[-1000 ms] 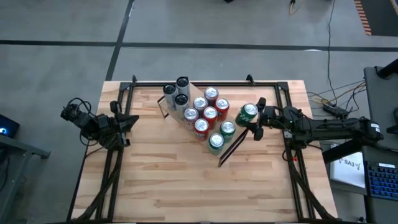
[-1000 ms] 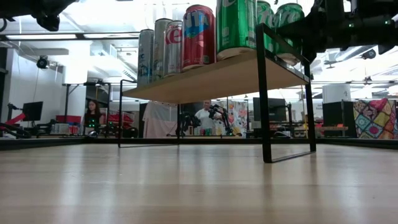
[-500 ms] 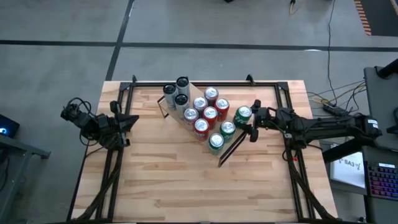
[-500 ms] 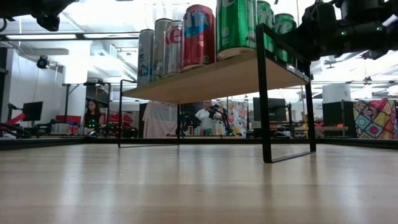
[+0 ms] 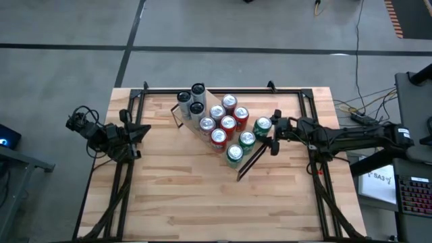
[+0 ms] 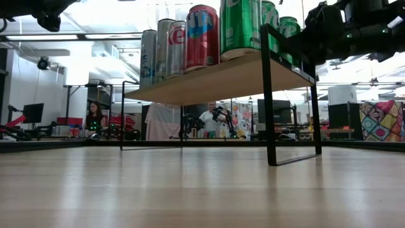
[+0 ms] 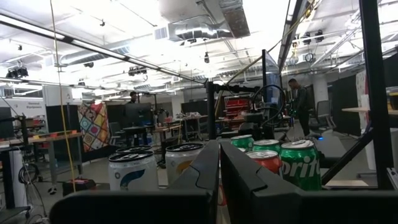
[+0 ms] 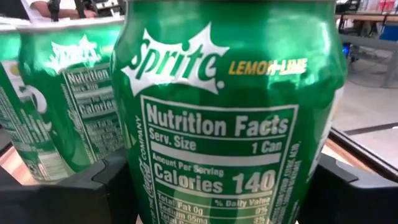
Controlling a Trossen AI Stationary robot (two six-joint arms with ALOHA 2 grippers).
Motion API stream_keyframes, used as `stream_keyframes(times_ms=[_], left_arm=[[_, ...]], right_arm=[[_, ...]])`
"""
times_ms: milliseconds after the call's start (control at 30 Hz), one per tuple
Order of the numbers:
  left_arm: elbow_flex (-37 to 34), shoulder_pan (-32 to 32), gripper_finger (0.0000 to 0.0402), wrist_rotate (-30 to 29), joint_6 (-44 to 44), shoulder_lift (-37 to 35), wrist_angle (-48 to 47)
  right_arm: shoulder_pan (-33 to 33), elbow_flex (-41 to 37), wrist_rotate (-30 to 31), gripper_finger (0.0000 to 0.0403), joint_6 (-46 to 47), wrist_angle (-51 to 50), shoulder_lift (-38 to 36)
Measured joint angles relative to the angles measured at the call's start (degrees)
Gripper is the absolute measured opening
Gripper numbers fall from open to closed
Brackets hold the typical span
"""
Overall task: Place canned beverage on shelf
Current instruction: Put the green soda can on the shelf aligned with the other green soda can
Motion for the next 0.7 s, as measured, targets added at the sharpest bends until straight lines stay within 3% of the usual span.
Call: stream_keyframes(times_ms=[700], left_arm=[[0.00, -0.01, 0.0000, -0.02, 0.02, 0.00, 0.02]], right_arm=[[0.07, 0.11, -0.09, 0.0309, 0.68, 1.28, 3.37]])
